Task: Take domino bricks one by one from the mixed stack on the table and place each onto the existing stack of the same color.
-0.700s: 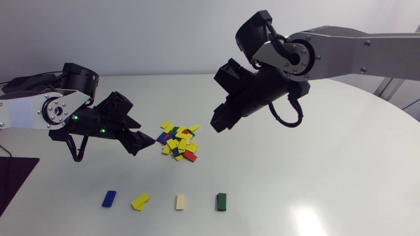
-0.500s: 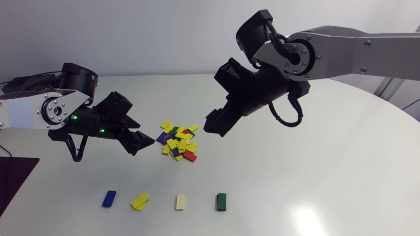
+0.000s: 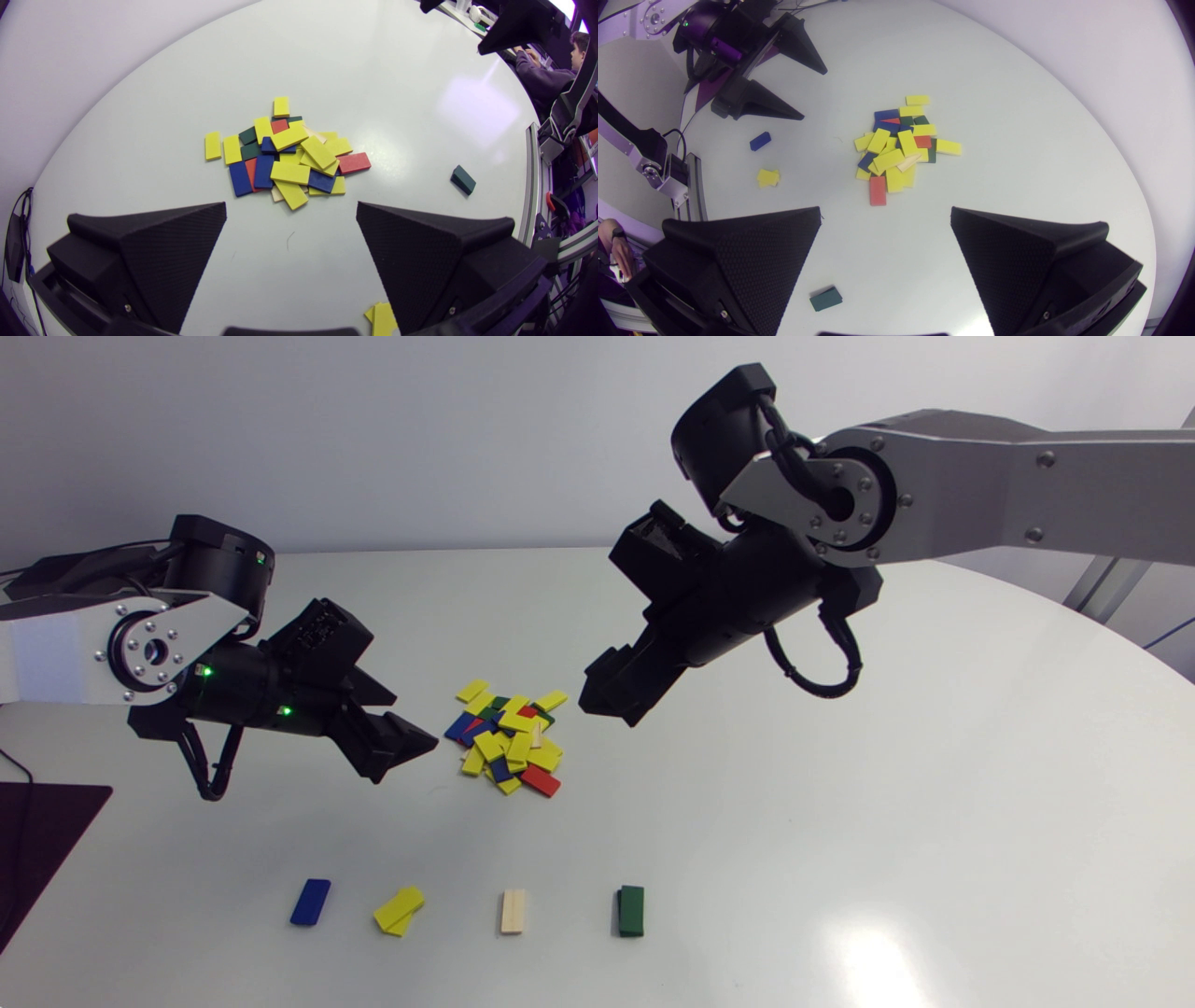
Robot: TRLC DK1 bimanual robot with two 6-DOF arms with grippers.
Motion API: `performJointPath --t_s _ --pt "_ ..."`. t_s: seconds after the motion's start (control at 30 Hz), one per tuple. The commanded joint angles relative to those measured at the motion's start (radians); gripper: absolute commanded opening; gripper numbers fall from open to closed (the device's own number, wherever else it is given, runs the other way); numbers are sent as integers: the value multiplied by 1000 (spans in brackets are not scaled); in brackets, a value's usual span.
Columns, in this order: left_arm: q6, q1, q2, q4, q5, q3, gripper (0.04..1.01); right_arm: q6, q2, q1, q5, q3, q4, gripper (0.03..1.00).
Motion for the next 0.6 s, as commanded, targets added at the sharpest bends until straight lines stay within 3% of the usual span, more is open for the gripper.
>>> performJointPath --t_s 0.0,0.23,0.4,0.57 --pt "12 -8 -21 -28 7 -26 989 3 4 5 -1 -16 0 979" --pt "-5 -48 -85 -163 -56 -32 989 -1 4 6 -1 -19 2 979" --pt "-75 -70 -90 -307 -93 -10 972 -1 4 9 -1 -21 4 979" --pt "-150 -79 -45 -403 -142 -12 972 -1 3 11 -1 -33 13 979"
